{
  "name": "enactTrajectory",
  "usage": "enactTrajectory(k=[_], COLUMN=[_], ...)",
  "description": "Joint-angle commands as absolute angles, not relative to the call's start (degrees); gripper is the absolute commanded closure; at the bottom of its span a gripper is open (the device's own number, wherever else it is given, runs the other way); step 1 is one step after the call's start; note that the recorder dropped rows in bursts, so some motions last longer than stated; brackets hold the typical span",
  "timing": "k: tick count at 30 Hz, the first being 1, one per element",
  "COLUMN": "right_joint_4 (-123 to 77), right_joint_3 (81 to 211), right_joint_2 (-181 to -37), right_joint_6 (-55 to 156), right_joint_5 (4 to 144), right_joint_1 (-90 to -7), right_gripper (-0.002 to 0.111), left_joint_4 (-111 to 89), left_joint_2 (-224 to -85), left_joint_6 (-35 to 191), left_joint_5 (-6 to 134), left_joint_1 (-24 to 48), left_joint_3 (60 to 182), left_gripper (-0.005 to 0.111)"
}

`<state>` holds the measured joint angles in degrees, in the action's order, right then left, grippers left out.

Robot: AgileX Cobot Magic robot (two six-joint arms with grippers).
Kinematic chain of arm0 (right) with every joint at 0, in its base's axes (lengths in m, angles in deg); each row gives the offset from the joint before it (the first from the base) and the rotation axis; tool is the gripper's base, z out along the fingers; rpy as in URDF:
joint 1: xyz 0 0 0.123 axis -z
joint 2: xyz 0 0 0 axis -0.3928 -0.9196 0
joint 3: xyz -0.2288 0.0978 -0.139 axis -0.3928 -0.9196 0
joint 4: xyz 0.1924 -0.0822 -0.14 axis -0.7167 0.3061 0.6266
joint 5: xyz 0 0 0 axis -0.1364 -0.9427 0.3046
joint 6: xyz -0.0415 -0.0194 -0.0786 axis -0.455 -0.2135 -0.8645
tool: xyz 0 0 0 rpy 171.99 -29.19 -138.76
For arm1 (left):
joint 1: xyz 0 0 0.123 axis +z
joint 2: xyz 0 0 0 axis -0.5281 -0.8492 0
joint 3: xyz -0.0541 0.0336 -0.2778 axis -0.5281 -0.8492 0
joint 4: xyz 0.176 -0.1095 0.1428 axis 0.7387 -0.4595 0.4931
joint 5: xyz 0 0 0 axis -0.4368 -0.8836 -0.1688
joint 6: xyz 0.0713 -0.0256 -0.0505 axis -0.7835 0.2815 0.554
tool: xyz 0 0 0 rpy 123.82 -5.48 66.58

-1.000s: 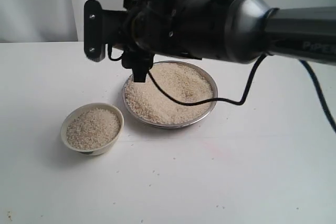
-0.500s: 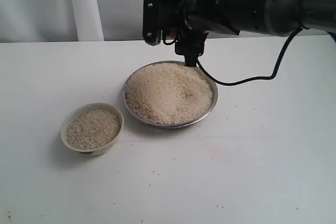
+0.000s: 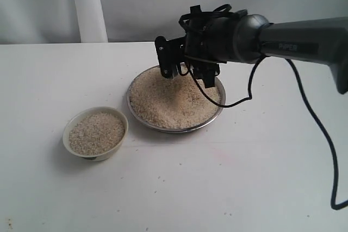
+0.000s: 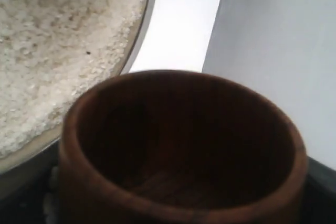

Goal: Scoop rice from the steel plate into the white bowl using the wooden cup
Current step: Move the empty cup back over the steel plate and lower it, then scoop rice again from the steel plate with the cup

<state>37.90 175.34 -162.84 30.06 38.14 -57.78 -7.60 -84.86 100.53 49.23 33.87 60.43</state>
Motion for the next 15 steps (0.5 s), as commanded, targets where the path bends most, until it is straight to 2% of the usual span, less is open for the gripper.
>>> enactTrajectory(k=[1, 6, 15], right_joint_4=[39.37, 41.96, 49.30], right_joint_3=[181.74, 184.93, 185.25], right_joint_2=[-166.39, -171.12, -174.80], right_joint_6=[27.94, 21.11, 20.26], right_joint_5=[35.64, 29.67, 29.22], right_joint_1=[-57.87, -59.33, -60.30], right_gripper=[0.108, 0.108, 0.108], left_joint_4=[-7.70, -7.70, -7.70], left_joint_2=[-84.87, -84.87, -84.87], left_joint_6=[100.67, 100.67, 100.67], left_joint_5=[49.41, 49.41, 49.41], left_joint_1=[33.62, 33.62, 33.62], left_joint_3=[60.32, 60.32, 60.32], left_gripper=[0.107, 0.107, 0.107])
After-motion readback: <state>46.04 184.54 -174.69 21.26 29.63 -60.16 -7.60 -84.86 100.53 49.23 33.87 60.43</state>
